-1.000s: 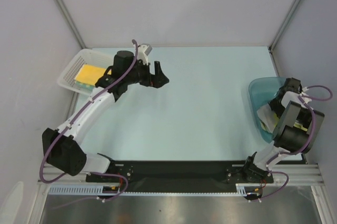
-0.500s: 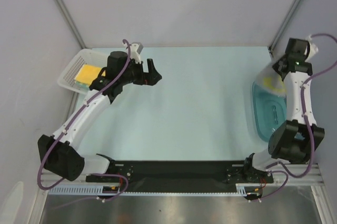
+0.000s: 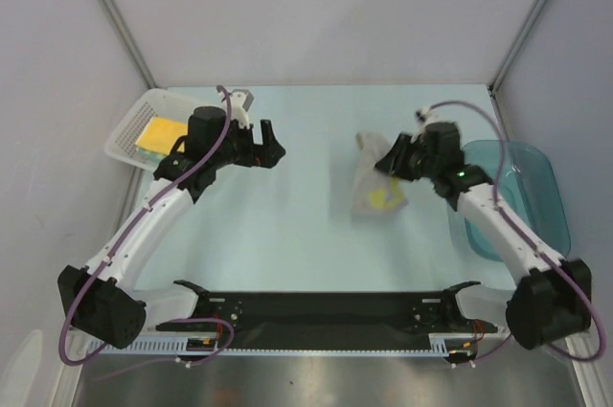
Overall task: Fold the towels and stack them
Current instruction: Move the towel to the center of the board, then flatten out the crumpled towel
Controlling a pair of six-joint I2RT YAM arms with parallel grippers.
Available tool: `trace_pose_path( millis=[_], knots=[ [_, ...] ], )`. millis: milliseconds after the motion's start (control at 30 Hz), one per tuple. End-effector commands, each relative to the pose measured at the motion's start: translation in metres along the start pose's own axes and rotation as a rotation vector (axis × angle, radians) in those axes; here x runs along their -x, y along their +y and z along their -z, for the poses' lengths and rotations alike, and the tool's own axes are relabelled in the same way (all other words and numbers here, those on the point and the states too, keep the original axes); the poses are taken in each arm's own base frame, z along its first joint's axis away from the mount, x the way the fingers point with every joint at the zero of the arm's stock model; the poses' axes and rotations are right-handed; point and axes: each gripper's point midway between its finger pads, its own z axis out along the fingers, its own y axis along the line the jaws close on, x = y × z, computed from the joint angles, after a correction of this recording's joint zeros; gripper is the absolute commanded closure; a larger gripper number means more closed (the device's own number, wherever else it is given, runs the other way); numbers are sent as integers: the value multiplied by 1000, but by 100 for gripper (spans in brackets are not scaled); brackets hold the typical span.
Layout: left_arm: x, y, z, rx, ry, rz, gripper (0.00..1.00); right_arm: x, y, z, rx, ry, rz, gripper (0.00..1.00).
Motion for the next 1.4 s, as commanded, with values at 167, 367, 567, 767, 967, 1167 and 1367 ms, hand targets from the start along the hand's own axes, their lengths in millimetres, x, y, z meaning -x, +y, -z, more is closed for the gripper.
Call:
trace_pose_path(
  millis=[167, 367, 567, 767, 967, 1167, 1367],
  knots=[
    [-36, -13, 0, -111, 72, 3, 8, -114, 0, -28, -19, 312, 87, 40],
    [-99, -37, -16, -198, 203, 55, 18, -97, -60, -11, -393, 281, 84, 37],
    [-157, -81, -28, -250, 241, 17, 29, -116, -107, -10, -470, 245, -148, 42],
    [-192, -130, -33, -287, 198, -251, 37, -129, -121, -8, -472, 244, -224, 44],
    [-213, -170, -30, -310, 68, -626, 39, -97, -130, 7, -442, 147, -268, 44],
    [-259, -190, -43, -321, 130, -810, 53, -68, -137, 19, -395, 70, -328, 45],
    [-294, -195, -55, -268, 198, -941, 47, -61, -133, 20, -361, 64, -316, 45]
  ],
)
